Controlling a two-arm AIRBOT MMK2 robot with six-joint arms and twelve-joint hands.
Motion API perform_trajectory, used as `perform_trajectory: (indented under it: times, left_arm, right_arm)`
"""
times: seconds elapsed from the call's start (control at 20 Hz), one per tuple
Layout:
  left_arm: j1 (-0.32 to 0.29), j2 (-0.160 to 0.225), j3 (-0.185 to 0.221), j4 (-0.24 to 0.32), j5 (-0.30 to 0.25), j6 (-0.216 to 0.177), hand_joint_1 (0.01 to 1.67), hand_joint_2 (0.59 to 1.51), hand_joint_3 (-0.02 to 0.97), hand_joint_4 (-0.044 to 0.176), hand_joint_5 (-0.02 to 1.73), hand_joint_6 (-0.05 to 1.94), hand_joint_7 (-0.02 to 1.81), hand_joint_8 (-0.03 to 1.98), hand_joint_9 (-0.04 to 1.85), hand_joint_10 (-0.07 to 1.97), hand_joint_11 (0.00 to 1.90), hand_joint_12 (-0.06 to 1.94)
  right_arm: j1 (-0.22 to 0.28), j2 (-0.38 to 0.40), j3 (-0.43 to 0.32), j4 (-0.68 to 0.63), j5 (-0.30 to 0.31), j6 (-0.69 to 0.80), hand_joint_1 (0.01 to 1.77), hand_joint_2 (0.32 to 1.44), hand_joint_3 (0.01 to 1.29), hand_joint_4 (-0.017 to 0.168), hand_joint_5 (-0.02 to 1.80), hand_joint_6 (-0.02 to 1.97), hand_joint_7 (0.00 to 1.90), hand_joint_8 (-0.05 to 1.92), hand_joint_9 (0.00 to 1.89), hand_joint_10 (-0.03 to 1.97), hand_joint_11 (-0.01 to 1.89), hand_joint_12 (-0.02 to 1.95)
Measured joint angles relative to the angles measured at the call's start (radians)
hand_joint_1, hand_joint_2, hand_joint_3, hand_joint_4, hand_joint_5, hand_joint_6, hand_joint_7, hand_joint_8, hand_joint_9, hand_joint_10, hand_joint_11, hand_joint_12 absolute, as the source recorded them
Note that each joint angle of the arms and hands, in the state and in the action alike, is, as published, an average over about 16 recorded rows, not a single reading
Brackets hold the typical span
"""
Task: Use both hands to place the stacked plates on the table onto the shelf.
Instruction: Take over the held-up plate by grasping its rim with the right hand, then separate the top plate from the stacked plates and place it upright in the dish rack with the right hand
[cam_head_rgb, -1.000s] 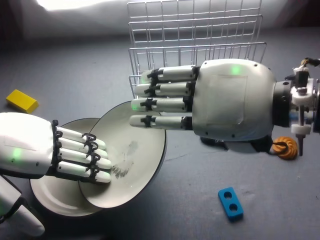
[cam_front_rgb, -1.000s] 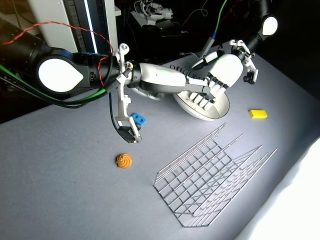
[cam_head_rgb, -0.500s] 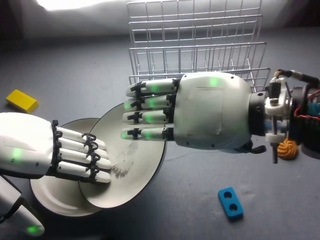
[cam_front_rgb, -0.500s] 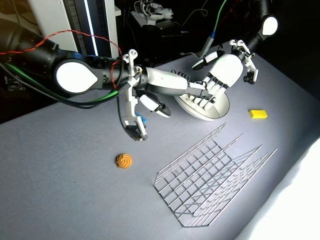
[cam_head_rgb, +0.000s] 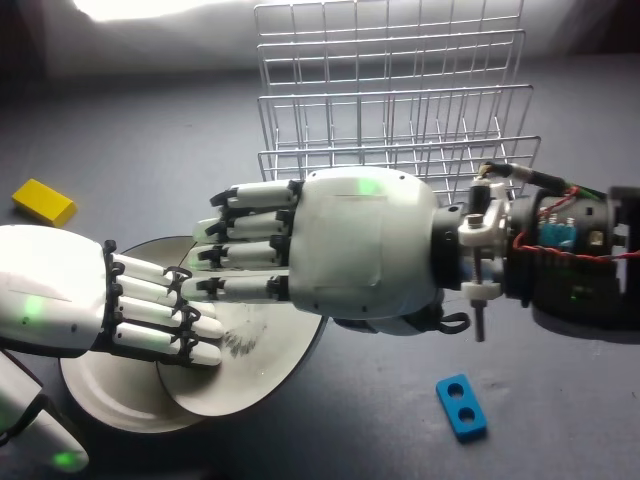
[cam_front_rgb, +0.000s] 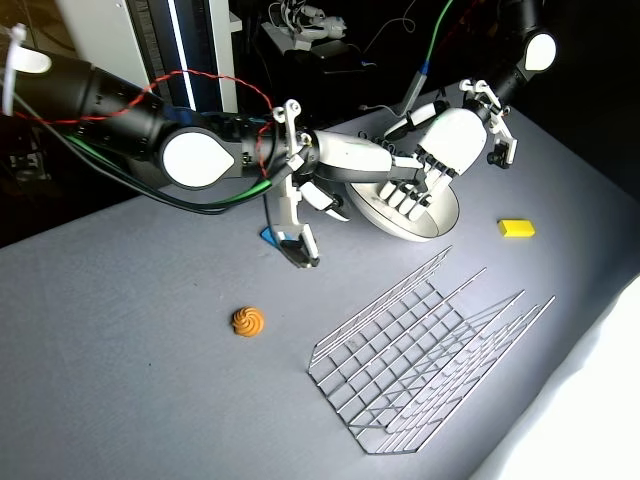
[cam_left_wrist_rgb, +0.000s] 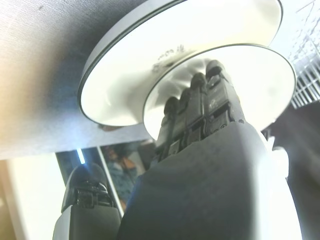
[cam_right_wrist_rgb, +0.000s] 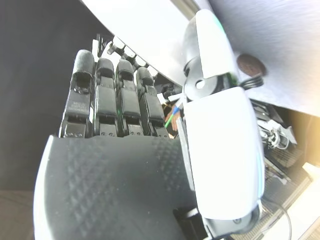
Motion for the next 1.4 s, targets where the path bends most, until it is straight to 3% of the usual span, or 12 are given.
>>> perform_trajectory:
  times: [0.5,0.9,1.15,1.4]
  left_arm:
    - [0.000,-0.001,0.002,0.000,-0.002,0.000,0.02,1.129,0.018,0.001,0.02,0.01,-0.01,-0.02,0.02,0.01,0.02,0.02]
    - [0.000,-0.002,0.004,0.000,-0.005,0.000,0.02,1.129,0.019,0.001,0.02,0.01,-0.01,-0.02,0.01,0.01,0.02,0.01]
    - [-0.003,-0.001,0.005,0.003,-0.007,0.000,0.02,1.130,0.019,0.000,0.02,0.01,-0.01,-0.02,0.01,0.01,0.02,0.01]
    - [-0.024,0.010,0.004,0.002,-0.010,-0.001,0.02,1.130,0.019,-0.001,0.02,0.01,0.00,-0.01,0.01,0.01,0.02,0.01]
  right_arm:
    - [-0.012,-0.081,0.071,0.017,0.008,-0.002,1.15,1.09,0.01,0.003,0.30,0.02,0.31,0.01,0.32,0.02,0.02,0.98]
    - [-0.016,-0.099,0.095,0.025,0.027,-0.005,1.12,1.11,0.01,0.000,0.54,0.14,0.61,0.03,0.64,0.06,0.24,1.13]
    - [-0.018,-0.098,0.097,0.027,0.047,-0.007,1.10,1.08,0.01,-0.004,0.66,0.46,0.78,0.27,0.87,0.11,0.47,1.17]
    - [-0.019,-0.098,0.096,0.026,0.072,-0.009,1.11,1.04,0.01,-0.008,0.77,0.68,0.92,0.58,1.03,0.39,0.69,1.22]
